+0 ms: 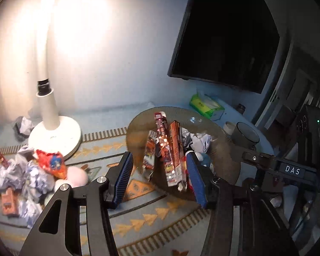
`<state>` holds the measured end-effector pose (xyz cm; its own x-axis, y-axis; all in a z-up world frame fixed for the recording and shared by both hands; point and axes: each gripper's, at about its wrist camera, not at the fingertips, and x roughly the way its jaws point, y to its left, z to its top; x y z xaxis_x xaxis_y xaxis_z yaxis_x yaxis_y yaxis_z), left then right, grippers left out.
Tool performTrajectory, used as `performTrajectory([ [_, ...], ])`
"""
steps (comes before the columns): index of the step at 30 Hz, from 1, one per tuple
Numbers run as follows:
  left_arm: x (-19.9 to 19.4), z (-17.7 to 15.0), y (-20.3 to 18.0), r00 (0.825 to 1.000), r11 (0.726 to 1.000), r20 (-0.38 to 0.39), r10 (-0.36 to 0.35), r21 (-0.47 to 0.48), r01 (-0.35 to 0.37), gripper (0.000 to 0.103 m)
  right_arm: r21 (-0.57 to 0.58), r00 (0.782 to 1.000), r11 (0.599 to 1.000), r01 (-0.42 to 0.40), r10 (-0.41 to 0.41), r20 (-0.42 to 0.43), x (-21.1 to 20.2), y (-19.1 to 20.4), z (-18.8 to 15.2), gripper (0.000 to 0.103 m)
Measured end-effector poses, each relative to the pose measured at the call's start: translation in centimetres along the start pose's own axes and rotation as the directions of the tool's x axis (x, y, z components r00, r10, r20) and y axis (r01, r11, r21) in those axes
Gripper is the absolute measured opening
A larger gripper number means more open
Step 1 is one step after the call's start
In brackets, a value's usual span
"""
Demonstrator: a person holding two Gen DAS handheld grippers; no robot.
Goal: Organize objects
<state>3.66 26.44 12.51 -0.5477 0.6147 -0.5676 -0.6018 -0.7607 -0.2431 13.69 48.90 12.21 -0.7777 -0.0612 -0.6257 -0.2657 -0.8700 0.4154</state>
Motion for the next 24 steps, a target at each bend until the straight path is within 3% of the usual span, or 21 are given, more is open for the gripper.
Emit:
performTrajectory([
  [2, -2.9, -1.3, 1.7, 0.999, 0.999, 0.029, 0.04, -0.016, -0.04, 0.051, -0.039, 1.0, 0.999, -0.03, 0.03, 0.0, -1.0, 1.7, -1.3, 0.07],
  [4, -6.1, -2.9, 3.8, 0.993, 0.994, 0.058, 0.104, -0.039, -0.101, 0.059, -0.099, 0.997, 0.993, -0.072, 0.072, -0.002, -2.2, 4.2, -3.1, 0.07],
  [6, -9.2, -4.9, 6.4, 0.981, 0.983, 0.084, 0.174, -0.079, -0.168, 0.076, -0.158, 0.994, 0.982, -0.107, 0.107, -0.014, -2.8, 6.6, -4.9, 0.071],
  [8, -11.5, -6.6, 9.2, 0.971, 0.97, 0.091, 0.22, -0.128, -0.208, 0.076, -0.205, 0.992, 0.97, -0.128, 0.124, -0.033, -2.8, 8.5, -6.9, 0.071],
  [10, -13.2, -8.5, 12.1, 0.952, 0.944, 0.079, 0.296, -0.177, -0.279, 0.076, -0.254, 0.991, 0.959, -0.129, 0.115, -0.067, -1.9, 10.4, -9.3, 0.071],
  [13, -14.0, -11.2, 16.3, 0.907, 0.887, 0.039, 0.419, -0.229, -0.4, 0.076, -0.289, 0.989, 0.949, -0.126, 0.097, -0.114, 0.9, 12.2, -12.1, 0.071],
  [16, -13.4, -13.7, 20.0, 0.873, 0.84, -0.028, 0.487, -0.257, -0.477, 0.076, -0.351, 0.992, 0.935, -0.054, 0.01, -0.127, 4.3, 13.0, -14.6, 0.071],
  [19, -12.6, -15.6, 22.2, 0.875, 0.83, -0.053, 0.481, -0.293, -0.474, 0.076, -0.376, 0.989, 0.927, -0.007, -0.048, -0.137, 7.2, 12.6, -16.3, 0.071],
  [21, -11.8, -15.8, 23.3, 0.895, 0.834, -0.104, 0.434, -0.33, -0.443, 0.076, -0.367, 0.98, 0.93, 0.007, -0.079, -0.183, 8.6, 12.1, -16.5, 0.071],
  [24, -11.1, -16.0, 23.9, 0.887, 0.817, -0.151, 0.436, -0.347, -0.461, 0.076, -0.352, 0.977, 0.936, 0.014, -0.088, -0.195, 9.2, 11.6, -16.3, 0.074],
])
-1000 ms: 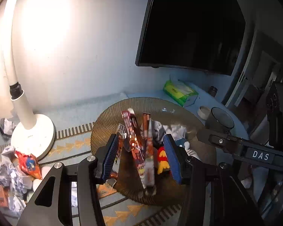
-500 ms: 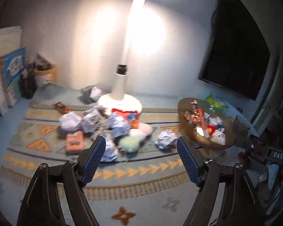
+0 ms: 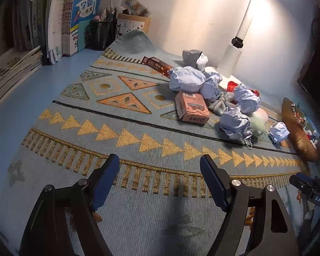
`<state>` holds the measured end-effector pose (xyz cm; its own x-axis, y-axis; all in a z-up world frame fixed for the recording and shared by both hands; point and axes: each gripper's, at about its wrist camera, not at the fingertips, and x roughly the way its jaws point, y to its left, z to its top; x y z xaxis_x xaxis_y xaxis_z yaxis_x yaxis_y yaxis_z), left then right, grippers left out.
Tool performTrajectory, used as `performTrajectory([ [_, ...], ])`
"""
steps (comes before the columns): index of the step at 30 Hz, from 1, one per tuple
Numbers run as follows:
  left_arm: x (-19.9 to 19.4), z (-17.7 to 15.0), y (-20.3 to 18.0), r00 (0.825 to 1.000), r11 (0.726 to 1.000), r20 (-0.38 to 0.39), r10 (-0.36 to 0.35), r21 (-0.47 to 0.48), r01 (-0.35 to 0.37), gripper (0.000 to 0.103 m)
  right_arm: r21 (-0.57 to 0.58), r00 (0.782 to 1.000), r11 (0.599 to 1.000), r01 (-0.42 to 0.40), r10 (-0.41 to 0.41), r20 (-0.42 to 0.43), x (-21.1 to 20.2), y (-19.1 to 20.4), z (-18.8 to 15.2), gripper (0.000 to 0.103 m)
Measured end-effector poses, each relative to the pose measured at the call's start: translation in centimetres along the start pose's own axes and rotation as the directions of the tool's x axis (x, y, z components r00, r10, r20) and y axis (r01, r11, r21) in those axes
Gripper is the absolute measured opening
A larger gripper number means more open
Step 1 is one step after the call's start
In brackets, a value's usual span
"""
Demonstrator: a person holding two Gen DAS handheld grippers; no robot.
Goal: Organize objects
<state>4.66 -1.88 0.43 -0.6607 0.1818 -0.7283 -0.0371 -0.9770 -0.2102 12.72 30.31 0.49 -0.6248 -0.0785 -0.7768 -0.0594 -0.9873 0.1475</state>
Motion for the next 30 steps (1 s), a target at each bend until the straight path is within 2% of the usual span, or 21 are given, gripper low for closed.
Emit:
performTrajectory([
  [1, 0.4, -0.1, 0.1, 1.0, 1.0, -0.027, 0.008, -0.006, -0.009, 0.076, 0.005, 1.0, 1.0, 0.004, -0.004, -0.013, 0.3, -0.1, 0.0, 0.076],
  [2, 0.3, -0.2, -0.2, 1.0, 1.0, -0.021, 0.012, 0.004, -0.012, 0.079, 0.007, 1.0, 1.0, 0.004, -0.004, -0.011, 0.2, 0.0, 0.1, 0.082],
  [3, 0.3, -0.2, -0.3, 1.0, 1.0, -0.027, 0.007, 0.012, -0.007, 0.082, 0.01, 1.0, 1.0, 0.002, -0.002, -0.016, 0.3, -0.1, 0.1, 0.085],
  [7, 0.2, -0.3, -0.6, 0.999, 1.0, -0.033, 0.012, 0.024, -0.011, 0.085, 0.011, 1.0, 1.0, -0.011, 0.011, -0.017, 0.3, -0.1, 0.2, 0.087],
  [12, 0.5, -0.4, -1.2, 0.999, 0.998, -0.052, 0.013, 0.056, -0.01, 0.097, -0.012, 0.999, 1.0, -0.013, 0.012, -0.03, 0.4, 0.4, 0.2, 0.094],
  [19, 0.4, -0.3, -1.3, 0.998, 0.998, -0.052, 0.018, 0.067, -0.015, 0.097, -0.011, 0.999, 1.0, -0.013, 0.013, -0.032, 0.5, 0.5, 0.2, 0.094],
  [21, 0.1, -0.1, -1.9, 0.999, 0.994, -0.041, -0.027, 0.101, 0.031, 0.096, -0.011, 0.999, 1.0, -0.011, 0.011, -0.034, 0.5, 0.5, 0.2, 0.094],
  [23, -0.4, 0.7, -3.0, 0.992, 0.983, -0.016, -0.126, 0.134, 0.127, 0.096, 0.004, 0.999, 1.0, -0.007, 0.007, -0.041, 0.6, 0.3, 0.6, 0.094],
  [27, 0.8, 3.3, -6.7, 0.956, 0.937, -0.051, -0.289, 0.189, 0.293, 0.096, 0.15, 0.999, 0.989, -0.013, 0.019, -0.036, 1.3, -1.0, 2.4, 0.094],
  [30, 2.7, 4.3, -9.6, 0.957, 0.915, -0.071, -0.282, 0.279, 0.291, 0.096, 0.288, 0.999, 0.958, -0.007, 0.018, -0.034, 2.3, -1.9, 4.4, 0.094],
])
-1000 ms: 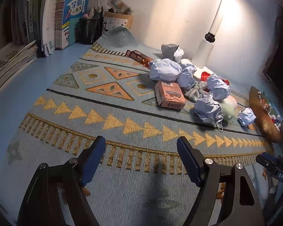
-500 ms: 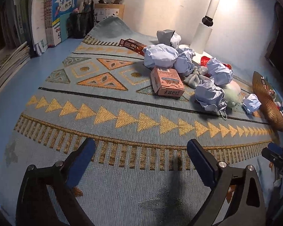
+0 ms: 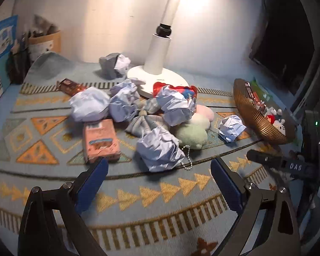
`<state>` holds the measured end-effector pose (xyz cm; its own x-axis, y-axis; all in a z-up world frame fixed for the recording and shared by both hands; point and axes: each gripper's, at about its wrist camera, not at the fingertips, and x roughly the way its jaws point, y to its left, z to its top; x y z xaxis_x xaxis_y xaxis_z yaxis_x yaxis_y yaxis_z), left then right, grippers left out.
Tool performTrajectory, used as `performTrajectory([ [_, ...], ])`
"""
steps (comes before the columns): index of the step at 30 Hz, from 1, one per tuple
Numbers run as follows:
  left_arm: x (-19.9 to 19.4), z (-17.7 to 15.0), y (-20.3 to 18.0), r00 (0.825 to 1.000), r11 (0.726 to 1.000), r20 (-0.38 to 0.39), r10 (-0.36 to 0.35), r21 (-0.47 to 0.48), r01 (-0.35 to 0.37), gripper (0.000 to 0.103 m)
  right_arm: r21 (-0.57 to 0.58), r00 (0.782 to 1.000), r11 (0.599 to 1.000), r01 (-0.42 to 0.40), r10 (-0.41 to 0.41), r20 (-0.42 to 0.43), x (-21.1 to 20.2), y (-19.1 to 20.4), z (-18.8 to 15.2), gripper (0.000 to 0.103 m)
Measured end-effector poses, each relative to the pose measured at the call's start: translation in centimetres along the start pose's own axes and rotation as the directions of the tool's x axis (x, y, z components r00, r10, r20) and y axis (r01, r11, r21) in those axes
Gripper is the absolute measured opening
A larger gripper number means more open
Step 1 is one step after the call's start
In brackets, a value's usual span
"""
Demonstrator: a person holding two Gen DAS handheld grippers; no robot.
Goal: Organize objects
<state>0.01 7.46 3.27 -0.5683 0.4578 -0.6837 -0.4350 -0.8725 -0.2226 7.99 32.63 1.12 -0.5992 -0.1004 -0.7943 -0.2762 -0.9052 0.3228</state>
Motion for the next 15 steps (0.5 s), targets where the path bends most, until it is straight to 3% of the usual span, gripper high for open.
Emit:
performTrajectory([
  [3, 1.6, 0.4, -0.8, 1.0, 0.999, 0.005, -0.009, 0.033, 0.009, 0.095, 0.061, 0.998, 0.996, -0.061, 0.061, -0.005, 1.1, 0.4, 1.5, 0.094],
  [6, 2.6, 0.2, -0.8, 1.0, 0.999, 0.001, -0.024, 0.023, 0.024, 0.093, 0.046, 0.999, 0.999, -0.01, 0.008, 0.037, 2.1, 1.4, 2.6, 0.094],
  [8, 3.4, 0.0, -0.6, 0.999, 1.0, -0.026, -0.027, 0.01, 0.027, 0.083, 0.048, 0.999, 0.999, -0.009, 0.007, 0.05, 2.9, 1.7, 3.2, 0.094],
  [11, 3.4, 0.1, -0.8, 0.999, 0.999, -0.019, -0.037, 0.018, 0.037, 0.082, 0.05, 0.997, 0.999, 0.01, -0.013, 0.077, 3.6, 1.9, 4.1, 0.093],
  [13, 3.6, 0.2, -0.8, 0.999, 1.0, -0.025, -0.022, 0.02, 0.023, 0.076, 0.037, 0.995, 0.999, 0.024, -0.028, 0.098, 3.8, 2.1, 4.3, 0.087],
  [14, 3.9, 0.2, -0.8, 0.999, 1.0, -0.034, -0.015, 0.016, 0.016, 0.067, 0.026, 0.994, 0.999, 0.036, -0.039, 0.104, 3.9, 2.3, 4.3, 0.081],
  [15, 4.2, 0.3, -0.7, 0.999, 1.0, -0.046, -0.014, 0.012, 0.014, 0.054, 0.011, 0.993, 0.999, 0.049, -0.049, 0.109, 4.0, 2.6, 4.4, 0.066],
])
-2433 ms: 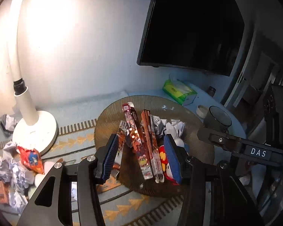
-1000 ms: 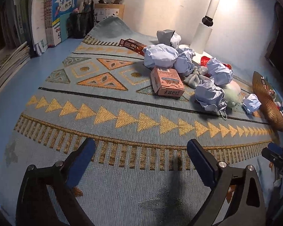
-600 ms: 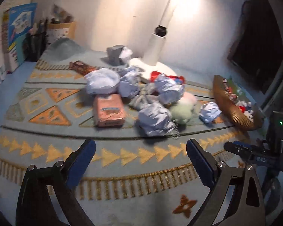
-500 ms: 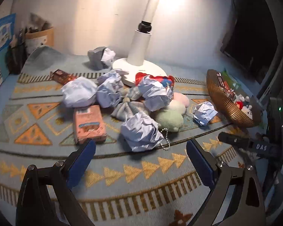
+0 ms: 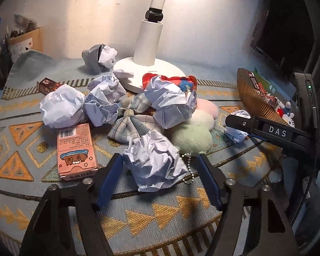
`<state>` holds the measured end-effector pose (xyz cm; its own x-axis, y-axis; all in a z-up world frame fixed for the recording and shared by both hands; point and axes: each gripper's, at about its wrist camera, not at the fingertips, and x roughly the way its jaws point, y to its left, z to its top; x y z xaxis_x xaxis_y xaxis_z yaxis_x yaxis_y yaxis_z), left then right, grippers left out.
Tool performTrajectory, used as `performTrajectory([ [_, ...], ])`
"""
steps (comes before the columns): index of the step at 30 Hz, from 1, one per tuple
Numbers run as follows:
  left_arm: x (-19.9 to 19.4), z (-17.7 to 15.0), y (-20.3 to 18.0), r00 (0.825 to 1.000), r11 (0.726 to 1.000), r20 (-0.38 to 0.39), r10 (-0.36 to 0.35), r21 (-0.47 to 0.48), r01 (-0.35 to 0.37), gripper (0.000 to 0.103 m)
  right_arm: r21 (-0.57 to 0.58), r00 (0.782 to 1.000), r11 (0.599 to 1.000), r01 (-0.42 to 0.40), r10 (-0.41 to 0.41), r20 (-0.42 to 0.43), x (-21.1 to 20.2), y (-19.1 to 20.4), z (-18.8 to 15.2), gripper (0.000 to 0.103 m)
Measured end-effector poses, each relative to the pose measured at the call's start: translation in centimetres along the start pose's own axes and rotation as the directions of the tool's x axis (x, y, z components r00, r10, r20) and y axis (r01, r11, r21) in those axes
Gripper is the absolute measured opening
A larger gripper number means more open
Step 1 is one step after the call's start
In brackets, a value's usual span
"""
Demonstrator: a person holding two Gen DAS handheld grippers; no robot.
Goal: Organize objects
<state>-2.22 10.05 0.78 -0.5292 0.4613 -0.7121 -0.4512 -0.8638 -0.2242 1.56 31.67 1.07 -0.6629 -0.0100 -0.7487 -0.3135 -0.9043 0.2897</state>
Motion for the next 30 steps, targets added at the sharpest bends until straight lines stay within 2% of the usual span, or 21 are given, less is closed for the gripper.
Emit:
performTrajectory([
  [3, -0.4, 0.0, 0.3, 1.0, 1.0, 0.018, -0.007, -0.014, 0.007, 0.05, -0.034, 1.0, 0.999, -0.026, 0.026, -0.006, 0.2, 0.5, 0.0, 0.048],
  [5, -1.1, -0.1, 0.6, 0.999, 0.999, 0.04, 0.009, -0.037, -0.008, 0.05, -0.051, 0.999, 0.997, -0.051, 0.05, -0.018, 0.0, 0.8, -0.3, 0.047],
  [8, -3.3, -1.2, 1.0, 0.998, 0.995, 0.062, -0.023, -0.099, 0.029, 0.05, -0.076, 0.992, 0.989, -0.124, 0.121, -0.042, -1.6, 0.7, -1.5, 0.047],
  [11, -6.9, -3.0, 0.8, 0.992, 0.992, 0.118, 0.033, -0.122, -0.018, 0.05, -0.158, 0.979, 0.967, -0.202, 0.195, -0.059, -4.8, 0.5, -3.8, 0.047],
  [13, -8.6, -4.2, 1.3, 0.989, 0.986, 0.128, 0.07, -0.16, -0.049, 0.05, -0.232, 0.968, 0.94, -0.25, 0.238, -0.078, -7.0, 0.0, -5.6, 0.047],
  [16, -9.1, -5.6, 2.2, 0.982, 0.971, 0.099, 0.162, -0.193, -0.141, 0.05, -0.354, 0.973, 0.906, -0.23, 0.213, -0.088, -8.5, -0.3, -7.8, 0.047],
  [19, -8.6, -6.7, 3.2, 0.982, 0.961, 0.087, 0.169, -0.236, -0.144, 0.05, -0.411, 0.976, 0.885, -0.217, 0.193, -0.101, -8.5, -0.7, -9.0, 0.048],
  [22, -8.1, -7.3, 3.3, 0.975, 0.952, 0.077, 0.207, -0.247, -0.183, 0.05, -0.416, 0.977, 0.885, -0.211, 0.179, -0.116, -7.5, -1.3, -9.7, 0.048],
  [24, -8.4, -7.3, 3.0, 0.972, 0.953, 0.097, 0.215, -0.24, -0.187, 0.051, -0.406, 0.975, 0.887, -0.221, 0.188, -0.122, -7.4, -1.6, -9.5, 0.048],
  [30, -8.2, -7.6, 3.6, 0.972, 0.942, 0.069, 0.226, -0.27, -0.2, 0.051, -0.375, 0.971, 0.896, -0.237, 0.203, -0.128, -7.3, -2.1, -9.3, 0.048],
])
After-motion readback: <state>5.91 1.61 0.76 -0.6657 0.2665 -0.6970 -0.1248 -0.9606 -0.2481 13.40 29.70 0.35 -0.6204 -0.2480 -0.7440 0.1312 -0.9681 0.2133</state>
